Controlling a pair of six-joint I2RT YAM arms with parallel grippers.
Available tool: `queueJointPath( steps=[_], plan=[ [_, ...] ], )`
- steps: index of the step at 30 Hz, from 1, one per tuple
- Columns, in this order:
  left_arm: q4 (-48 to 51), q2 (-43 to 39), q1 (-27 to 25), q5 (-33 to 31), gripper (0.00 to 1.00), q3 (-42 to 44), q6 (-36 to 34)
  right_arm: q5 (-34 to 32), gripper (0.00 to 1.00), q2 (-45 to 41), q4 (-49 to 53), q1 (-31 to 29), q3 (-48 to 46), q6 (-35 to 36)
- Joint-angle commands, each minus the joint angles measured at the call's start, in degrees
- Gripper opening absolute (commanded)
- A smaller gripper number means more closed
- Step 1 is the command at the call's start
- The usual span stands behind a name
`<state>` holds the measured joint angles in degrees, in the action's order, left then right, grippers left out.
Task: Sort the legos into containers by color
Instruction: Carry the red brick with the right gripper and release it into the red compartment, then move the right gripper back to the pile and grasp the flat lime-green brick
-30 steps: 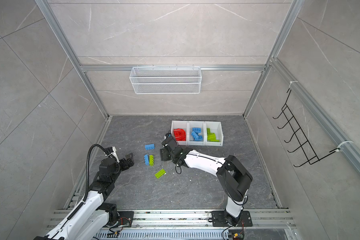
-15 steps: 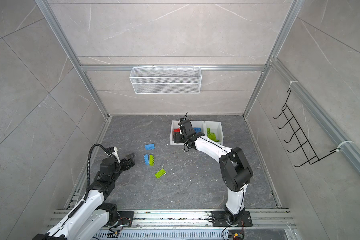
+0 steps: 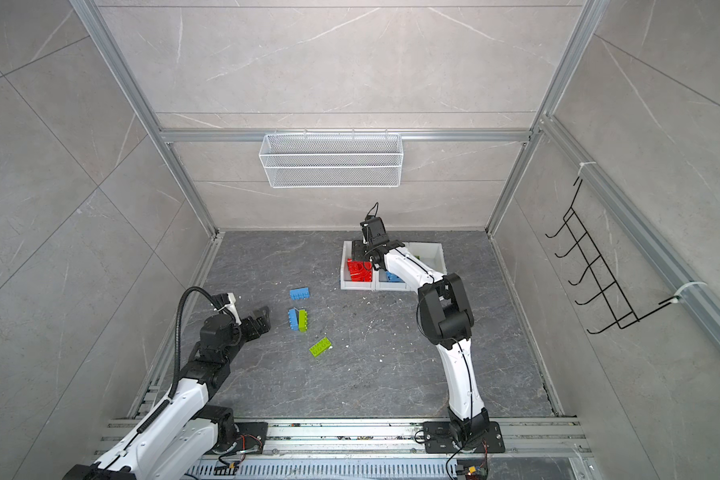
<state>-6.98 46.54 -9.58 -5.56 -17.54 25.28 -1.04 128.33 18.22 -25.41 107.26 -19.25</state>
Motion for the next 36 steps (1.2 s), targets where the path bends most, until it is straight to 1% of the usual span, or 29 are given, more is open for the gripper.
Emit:
queueJointPath(
  steps=[1,5,7,10,15,20,25,29,32,36],
  plan=[
    [-2.8,-0.4,0.3,0.5,0.99,-0.7,-0.8,0.2,0.72,1.3,3.3,-0.3,2.1,1.2],
    [-2.7,-0.4,0.3,0.4,0.99,-0.7,-0.8,-0.1,0.86,-0.3,3.8,-0.3,1.3,1.8],
    [-2.9,-0.3,0.3,0.6,0.99,-0.7,-0.6,0.2,0.89,-1.8,4.1,-0.3,0.5,2.3],
    [-2.8,-0.3,0.3,0.5,0.99,-0.7,-0.7,0.8,0.90,-6.3,3.6,-0.3,-2.8,2.8],
    [-2.5,-0.9,0.3,0.1,0.99,-0.6,-0.7,3.1,0.89,-17.3,2.5,-2.6,-11.9,4.4],
    [-2.2,-2.0,0.3,-0.2,0.99,-0.3,-0.5,2.7,0.90,-29.0,3.2,-8.8,-22.7,7.2],
    [-2.5,-1.7,0.3,0.0,0.99,-0.1,-0.3,-1.5,0.91,-35.6,5.2,-19.1,-31.5,7.0],
    [-2.2,-1.7,0.3,0.0,0.99,-0.4,-0.4,-3.5,0.91,-35.3,5.2,-26.3,-35.6,5.7],
    [-1.9,-2.3,0.3,-0.1,1.00,-0.2,-0.5,-4.3,0.92,-32.0,5.8,-30.5,-36.2,5.3],
    [-1.5,-3.1,0.3,-0.8,0.99,-0.2,-0.6,-6.4,0.92,-27.3,5.7,-34.6,-35.9,4.3]
  ],
)
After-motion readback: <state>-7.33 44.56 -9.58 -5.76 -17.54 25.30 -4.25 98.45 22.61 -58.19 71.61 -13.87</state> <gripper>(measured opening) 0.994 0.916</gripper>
